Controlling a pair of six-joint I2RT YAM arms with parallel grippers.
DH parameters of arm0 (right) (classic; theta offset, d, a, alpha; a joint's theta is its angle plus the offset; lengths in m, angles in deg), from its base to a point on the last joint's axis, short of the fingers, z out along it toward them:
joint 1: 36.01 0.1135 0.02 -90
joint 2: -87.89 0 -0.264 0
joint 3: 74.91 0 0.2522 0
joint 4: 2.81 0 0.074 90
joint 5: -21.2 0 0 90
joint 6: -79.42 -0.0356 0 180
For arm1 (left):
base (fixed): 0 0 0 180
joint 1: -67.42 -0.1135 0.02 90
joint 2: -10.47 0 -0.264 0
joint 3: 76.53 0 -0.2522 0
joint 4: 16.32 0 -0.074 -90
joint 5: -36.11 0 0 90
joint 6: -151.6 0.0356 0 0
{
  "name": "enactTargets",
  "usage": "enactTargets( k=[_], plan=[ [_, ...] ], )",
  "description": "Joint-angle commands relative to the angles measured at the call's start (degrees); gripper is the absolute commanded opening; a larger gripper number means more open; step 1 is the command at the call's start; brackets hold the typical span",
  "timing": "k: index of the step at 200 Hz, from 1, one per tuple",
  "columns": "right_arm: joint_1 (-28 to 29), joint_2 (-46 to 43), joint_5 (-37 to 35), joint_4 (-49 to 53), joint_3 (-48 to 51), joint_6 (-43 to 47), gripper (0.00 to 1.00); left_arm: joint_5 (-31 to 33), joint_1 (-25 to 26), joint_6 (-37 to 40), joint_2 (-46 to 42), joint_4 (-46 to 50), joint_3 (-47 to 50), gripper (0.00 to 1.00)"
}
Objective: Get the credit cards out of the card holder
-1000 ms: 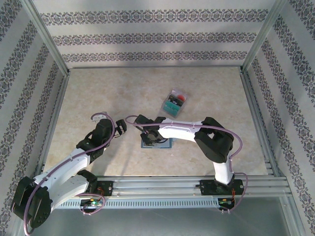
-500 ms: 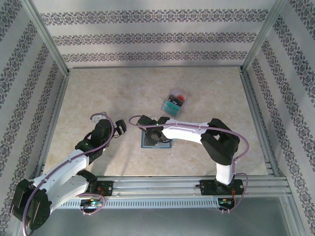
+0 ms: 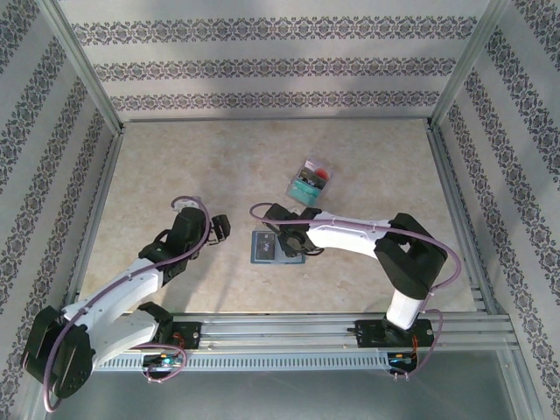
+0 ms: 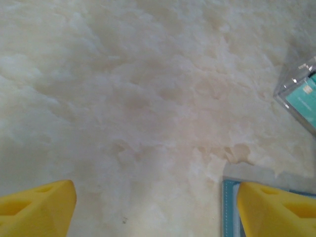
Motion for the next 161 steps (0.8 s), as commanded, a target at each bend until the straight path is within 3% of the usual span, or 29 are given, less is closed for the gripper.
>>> enactTargets(
  k=[1,73,119,161],
  plan=[
    [-0.8,-2.9,0.2,-0.7,1.7,-1.5,0.36,-1.0,3.3,3.0,3.0,-0.9,-3.1,0.8],
    [-4.5,-12.0,5.6,-6.1,6.3,-3.0,0.3,-7.3,11.4,4.2,16.1,-4.7,-6.2,0.51],
    [-7.8,-13.5,19.5,-18.0,10.9,-5.8,0.19,-9.5,13.4,3.6,20.6,-8.4,-5.8,0.31],
    [-8.2,-9.7,27.0,-24.4,11.5,-7.8,0.11,-11.9,13.5,2.1,23.6,-11.6,-4.4,0.26]
  ],
)
